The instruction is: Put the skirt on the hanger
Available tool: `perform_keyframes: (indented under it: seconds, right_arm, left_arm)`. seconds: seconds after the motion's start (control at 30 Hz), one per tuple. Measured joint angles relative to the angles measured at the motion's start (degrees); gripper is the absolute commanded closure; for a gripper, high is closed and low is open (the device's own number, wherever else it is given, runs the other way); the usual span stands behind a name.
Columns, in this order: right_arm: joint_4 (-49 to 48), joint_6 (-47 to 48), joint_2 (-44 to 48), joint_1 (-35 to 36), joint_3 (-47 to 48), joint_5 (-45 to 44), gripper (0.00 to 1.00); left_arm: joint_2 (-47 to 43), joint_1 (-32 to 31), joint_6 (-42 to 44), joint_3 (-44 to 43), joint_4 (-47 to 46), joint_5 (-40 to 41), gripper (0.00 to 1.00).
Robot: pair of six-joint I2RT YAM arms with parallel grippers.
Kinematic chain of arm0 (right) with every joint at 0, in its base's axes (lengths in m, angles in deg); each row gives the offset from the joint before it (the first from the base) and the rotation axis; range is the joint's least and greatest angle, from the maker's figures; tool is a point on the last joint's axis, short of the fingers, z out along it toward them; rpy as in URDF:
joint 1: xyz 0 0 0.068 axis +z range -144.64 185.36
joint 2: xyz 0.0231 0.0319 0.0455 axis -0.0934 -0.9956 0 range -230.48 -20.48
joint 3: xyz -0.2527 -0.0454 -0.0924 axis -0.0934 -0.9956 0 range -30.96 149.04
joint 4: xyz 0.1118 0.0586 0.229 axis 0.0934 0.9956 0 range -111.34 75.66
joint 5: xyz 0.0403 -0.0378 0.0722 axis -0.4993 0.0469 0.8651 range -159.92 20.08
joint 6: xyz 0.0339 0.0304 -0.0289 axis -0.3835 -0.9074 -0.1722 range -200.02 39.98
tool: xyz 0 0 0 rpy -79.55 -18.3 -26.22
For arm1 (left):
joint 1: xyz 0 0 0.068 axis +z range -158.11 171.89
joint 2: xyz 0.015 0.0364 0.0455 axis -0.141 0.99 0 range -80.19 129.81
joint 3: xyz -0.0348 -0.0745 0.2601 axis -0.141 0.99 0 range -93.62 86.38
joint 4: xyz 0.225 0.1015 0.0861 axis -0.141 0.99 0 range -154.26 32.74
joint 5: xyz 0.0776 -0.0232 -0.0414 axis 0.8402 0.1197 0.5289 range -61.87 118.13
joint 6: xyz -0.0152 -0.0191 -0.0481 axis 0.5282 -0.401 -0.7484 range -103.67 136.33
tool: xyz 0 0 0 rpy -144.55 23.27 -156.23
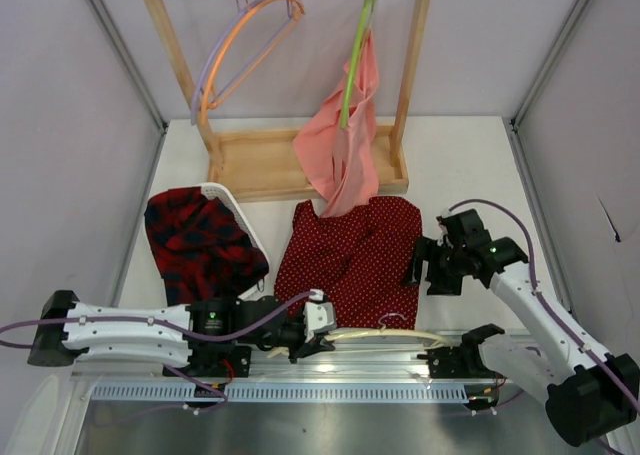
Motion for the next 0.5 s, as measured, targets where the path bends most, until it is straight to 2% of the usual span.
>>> perform_keyframes:
  seconds: [0.2,0.5]
  right_arm:
    - [0.13,-3.13,-0.13,3.08,-5.6,-1.16,0.25]
    - [-2.23,-6.58,-2.62,6.84,-7.02,-1.7,0.3]
  left_arm:
    - [2.67,-0.44,-0.79,1.81,-3.37,4.42,1.0]
    - [2.47,-1.64,-2.73,2.93,-3.74,7.87,1.0]
